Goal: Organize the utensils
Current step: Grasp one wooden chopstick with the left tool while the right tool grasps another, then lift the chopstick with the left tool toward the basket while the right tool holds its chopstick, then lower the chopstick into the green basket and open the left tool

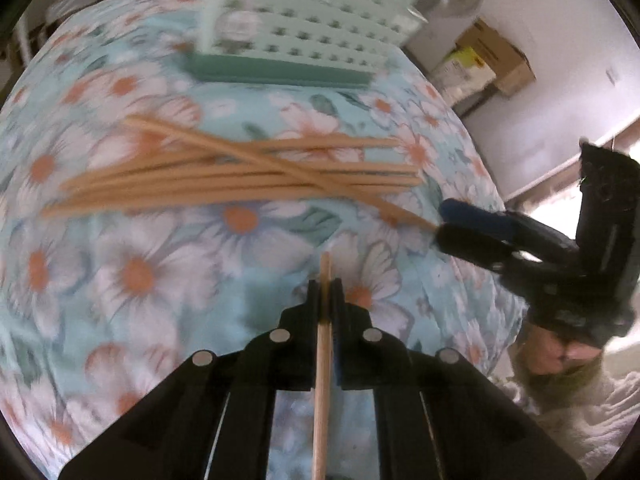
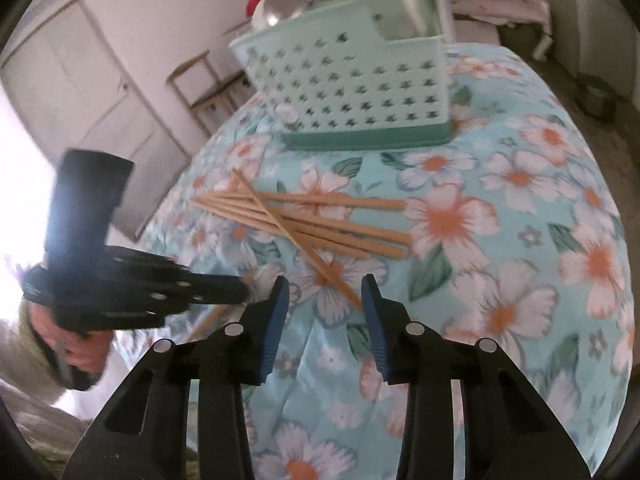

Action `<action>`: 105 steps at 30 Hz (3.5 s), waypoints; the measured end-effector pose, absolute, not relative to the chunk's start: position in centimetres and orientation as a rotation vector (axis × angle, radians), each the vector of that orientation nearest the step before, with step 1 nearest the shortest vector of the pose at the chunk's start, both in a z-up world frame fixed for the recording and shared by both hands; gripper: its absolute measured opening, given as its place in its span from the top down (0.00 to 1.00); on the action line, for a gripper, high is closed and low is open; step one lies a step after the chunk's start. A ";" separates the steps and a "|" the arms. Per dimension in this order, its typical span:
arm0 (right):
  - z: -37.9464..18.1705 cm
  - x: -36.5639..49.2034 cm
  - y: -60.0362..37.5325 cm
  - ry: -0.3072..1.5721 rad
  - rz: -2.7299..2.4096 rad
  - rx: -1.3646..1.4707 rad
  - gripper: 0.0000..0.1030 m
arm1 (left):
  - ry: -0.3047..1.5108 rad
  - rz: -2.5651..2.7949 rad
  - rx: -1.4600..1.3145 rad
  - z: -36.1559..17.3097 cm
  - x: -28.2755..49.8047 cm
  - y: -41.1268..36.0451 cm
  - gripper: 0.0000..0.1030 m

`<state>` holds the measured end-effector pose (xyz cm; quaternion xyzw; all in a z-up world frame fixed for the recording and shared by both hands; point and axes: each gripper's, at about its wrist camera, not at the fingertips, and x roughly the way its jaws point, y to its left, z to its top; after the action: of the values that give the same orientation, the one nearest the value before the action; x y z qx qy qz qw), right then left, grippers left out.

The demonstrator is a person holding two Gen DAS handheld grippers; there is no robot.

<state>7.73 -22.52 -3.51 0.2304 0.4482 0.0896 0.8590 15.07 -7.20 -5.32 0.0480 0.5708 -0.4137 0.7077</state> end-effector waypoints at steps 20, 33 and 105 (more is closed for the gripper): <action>-4.6 1.6 -20.8 1.133 0.307 0.368 0.92 | 1.108 -0.536 -0.389 -5.1 19.8 3.7 0.95; -3.2 8.8 -19.9 1.028 0.273 0.486 0.64 | 1.158 -0.545 -0.334 -5.2 19.5 3.3 0.80; 6.1 6.6 -27.7 0.627 0.155 0.681 0.95 | 0.401 -0.886 -0.241 21.8 21.5 -8.0 0.95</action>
<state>6.63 -27.74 6.11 0.3282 0.3020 0.0747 0.8919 21.46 -8.02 21.81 -0.1155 0.1923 -0.4246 0.8771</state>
